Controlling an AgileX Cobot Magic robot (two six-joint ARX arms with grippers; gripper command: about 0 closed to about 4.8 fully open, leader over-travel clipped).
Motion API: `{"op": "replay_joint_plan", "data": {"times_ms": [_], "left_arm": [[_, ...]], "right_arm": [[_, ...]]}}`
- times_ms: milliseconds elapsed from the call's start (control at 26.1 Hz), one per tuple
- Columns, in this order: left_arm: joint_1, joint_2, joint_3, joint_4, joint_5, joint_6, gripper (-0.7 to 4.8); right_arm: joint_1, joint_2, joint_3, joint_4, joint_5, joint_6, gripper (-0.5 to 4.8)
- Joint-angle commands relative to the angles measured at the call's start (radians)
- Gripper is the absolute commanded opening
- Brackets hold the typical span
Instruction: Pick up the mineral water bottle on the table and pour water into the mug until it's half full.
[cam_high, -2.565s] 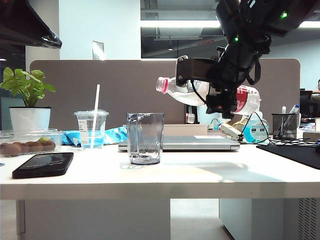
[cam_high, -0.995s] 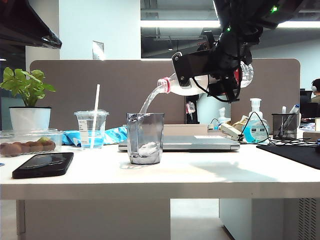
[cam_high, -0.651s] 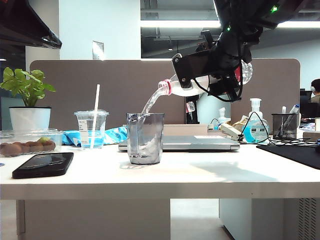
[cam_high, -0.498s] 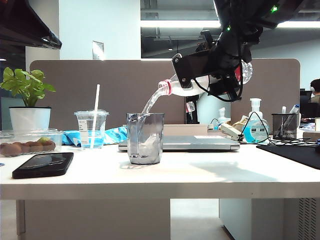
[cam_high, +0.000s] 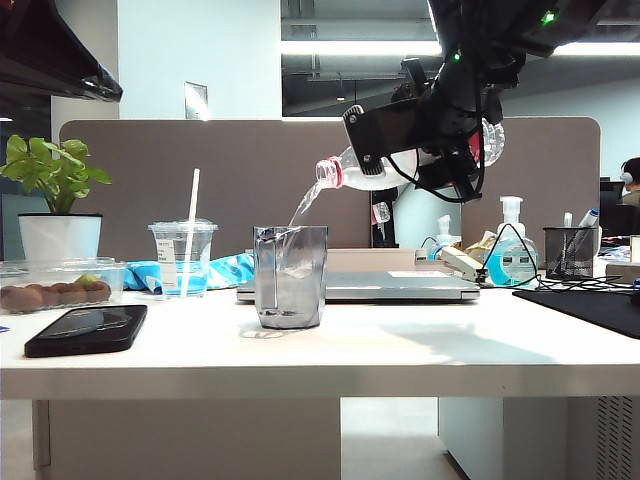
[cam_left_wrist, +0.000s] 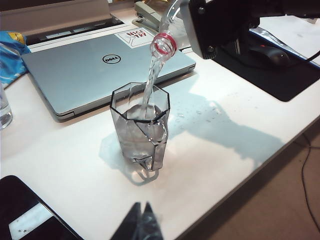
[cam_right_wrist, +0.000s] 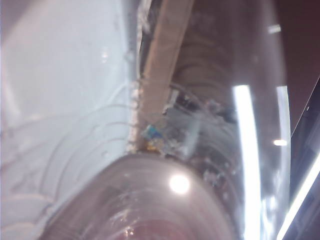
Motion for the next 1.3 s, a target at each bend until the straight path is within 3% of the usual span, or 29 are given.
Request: {"op": "replay_joint_plan", "data": {"times_ms": [38, 383, 574, 651, 689, 881, 919, 957, 1110, 1302], "left_arm": [[0.0, -0.002, 0.003, 0.005, 0.005, 0.002, -0.05], [0.0, -0.002, 0.003, 0.005, 0.005, 0.004, -0.05], [0.0, -0.002, 0.003, 0.005, 0.005, 0.003, -0.05], [0.0, -0.002, 0.003, 0.005, 0.005, 0.003, -0.05], [0.0, -0.002, 0.003, 0.005, 0.005, 0.004, -0.05], [0.0, -0.002, 0.003, 0.005, 0.005, 0.003, -0.05], [0.0, -0.002, 0.003, 0.005, 0.005, 0.003, -0.05], [0.0, -0.002, 0.003, 0.005, 0.005, 0.003, -0.05], [0.0, -0.002, 0.003, 0.003, 0.005, 0.004, -0.05], [0.0, -0.002, 0.003, -0.01, 0.005, 0.004, -0.05]], "right_arm": [[0.001, -0.01, 0.01, 0.03, 0.003, 0.003, 2.74], [0.001, -0.01, 0.01, 0.058, 0.018, -0.033, 2.74], [0.018, -0.01, 0.009, 0.027, 0.017, 0.122, 2.74], [0.031, -0.01, 0.008, 0.009, 0.014, 0.234, 2.74], [0.031, -0.01, 0.008, -0.015, -0.015, 0.385, 2.74], [0.032, -0.01, -0.003, -0.035, -0.084, 0.746, 2.89], [0.03, -0.01, -0.01, -0.027, -0.095, 0.809, 3.0], [0.024, -0.01, -0.028, -0.006, -0.12, 0.968, 3.2], [-0.008, -0.008, -0.122, 0.122, -0.223, 1.324, 3.19], [-0.016, 0.028, -0.268, 0.377, -0.248, 1.502, 3.14]]}}
